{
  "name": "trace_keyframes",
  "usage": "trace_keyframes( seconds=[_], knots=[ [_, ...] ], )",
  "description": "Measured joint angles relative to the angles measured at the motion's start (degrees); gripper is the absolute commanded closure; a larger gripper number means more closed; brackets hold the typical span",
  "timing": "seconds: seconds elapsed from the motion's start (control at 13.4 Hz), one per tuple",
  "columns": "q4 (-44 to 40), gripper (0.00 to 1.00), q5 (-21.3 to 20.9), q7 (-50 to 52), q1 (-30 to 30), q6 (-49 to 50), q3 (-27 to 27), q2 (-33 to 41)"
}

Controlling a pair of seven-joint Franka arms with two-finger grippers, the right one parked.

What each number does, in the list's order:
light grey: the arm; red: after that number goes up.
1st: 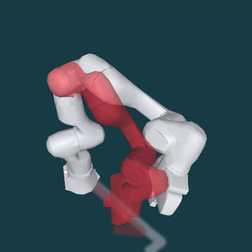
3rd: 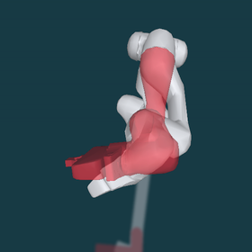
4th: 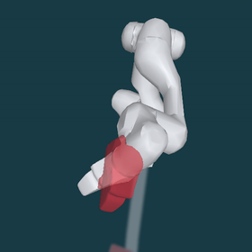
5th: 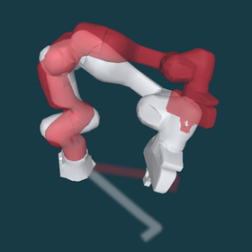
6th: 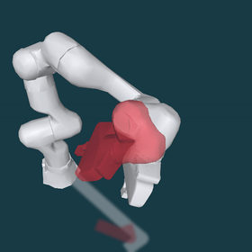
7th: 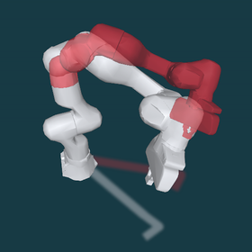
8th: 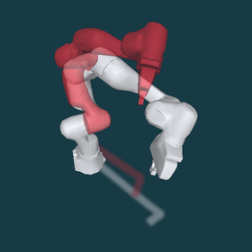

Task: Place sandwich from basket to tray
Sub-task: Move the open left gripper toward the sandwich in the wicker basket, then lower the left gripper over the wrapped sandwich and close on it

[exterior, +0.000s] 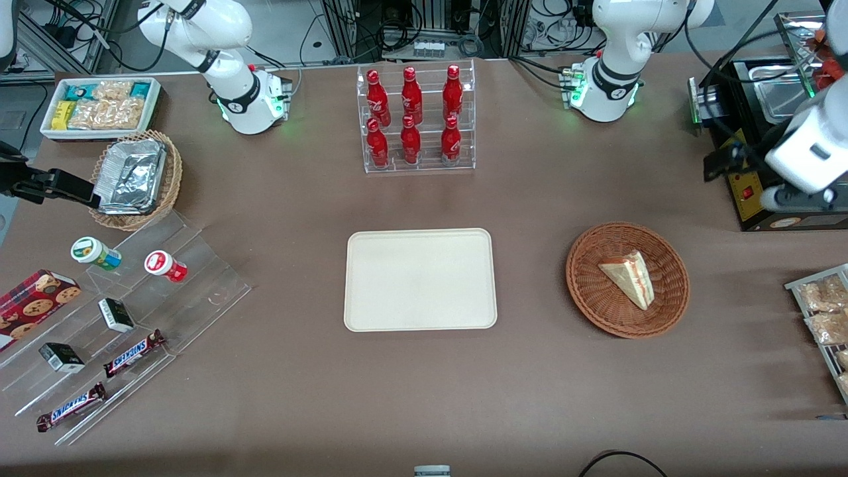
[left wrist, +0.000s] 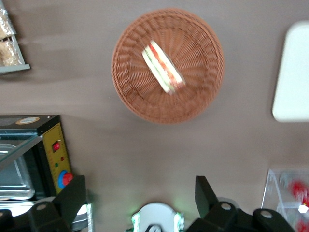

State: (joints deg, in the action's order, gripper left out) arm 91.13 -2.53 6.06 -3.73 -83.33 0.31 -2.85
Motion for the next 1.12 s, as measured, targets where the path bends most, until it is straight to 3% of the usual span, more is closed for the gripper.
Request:
trace_keyframes(
  seconds=[0.6,0.82,1.12],
  knots=[
    [26.1,0.0,0.2,34.1,-0.7,-34.6,-0.1,-1.8],
    [35.0,0.0,0.3,40.3,-1.4,-47.9,-0.1,-2.2],
    [39.2,0.0,0.4,41.6,-1.4,-55.3,-0.1,-3.8]
  ],
)
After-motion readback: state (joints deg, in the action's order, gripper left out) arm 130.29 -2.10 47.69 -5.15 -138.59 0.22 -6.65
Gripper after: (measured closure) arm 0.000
